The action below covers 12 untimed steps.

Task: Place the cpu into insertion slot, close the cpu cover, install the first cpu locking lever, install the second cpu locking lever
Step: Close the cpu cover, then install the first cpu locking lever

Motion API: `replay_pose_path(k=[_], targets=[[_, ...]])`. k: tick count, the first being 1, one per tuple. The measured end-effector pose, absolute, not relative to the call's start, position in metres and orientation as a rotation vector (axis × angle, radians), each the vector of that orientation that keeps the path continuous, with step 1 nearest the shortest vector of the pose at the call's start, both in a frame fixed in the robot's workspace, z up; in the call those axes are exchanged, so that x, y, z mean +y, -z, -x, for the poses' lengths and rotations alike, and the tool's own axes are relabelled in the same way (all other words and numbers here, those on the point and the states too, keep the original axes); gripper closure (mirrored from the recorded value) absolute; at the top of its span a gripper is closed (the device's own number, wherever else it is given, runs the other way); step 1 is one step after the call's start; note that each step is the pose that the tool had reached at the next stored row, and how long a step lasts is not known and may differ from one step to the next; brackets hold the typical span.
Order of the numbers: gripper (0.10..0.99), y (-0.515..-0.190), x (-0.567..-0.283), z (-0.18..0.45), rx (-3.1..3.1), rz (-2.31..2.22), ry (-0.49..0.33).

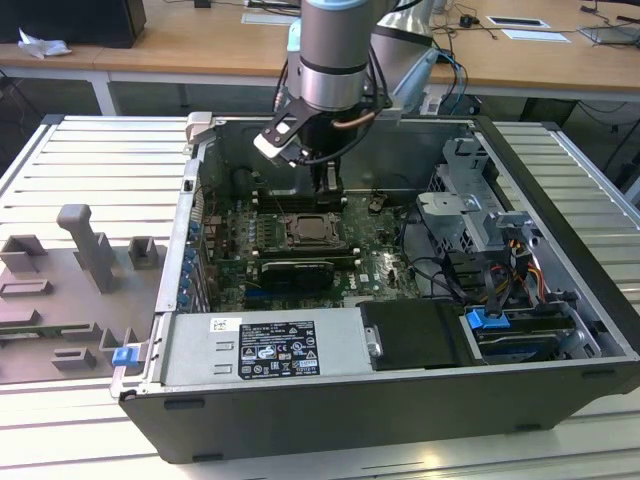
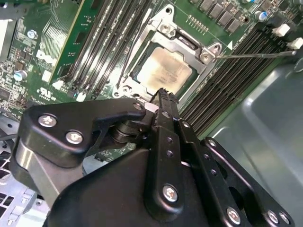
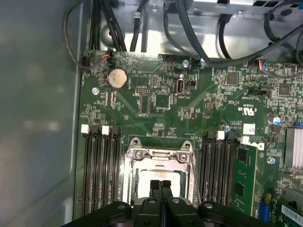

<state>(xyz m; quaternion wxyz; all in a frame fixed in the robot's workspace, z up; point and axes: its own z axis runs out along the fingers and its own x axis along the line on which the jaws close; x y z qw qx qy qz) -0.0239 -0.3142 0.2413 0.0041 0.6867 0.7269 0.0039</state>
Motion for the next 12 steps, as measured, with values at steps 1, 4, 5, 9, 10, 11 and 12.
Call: replay_pose_path(k=[1,4,5,9,10,11,12], targets=[[0.98,-0.2412,-0.3142,0.0248,2.278,-2.152,-0.012],[0.98,-0.2412,-0.3142,0.0277,2.278,-2.152,-0.012],[0.98,-0.2412,-0.3142,0.0289,2.278,-2.152,-0.012],[0.98,-0.2412,-0.3142,0.0314,2.278,-2.152,-0.012],[0.98,-0.2412,-0.3142,0.0319,2.278,-2.152,-0.012],[0.98,-0.2414,-0.3143,0.0319,2.278,-2.152,-0.012],[0.98,-0.242,-0.3143,0.032,2.278,-2.152,-0.012]])
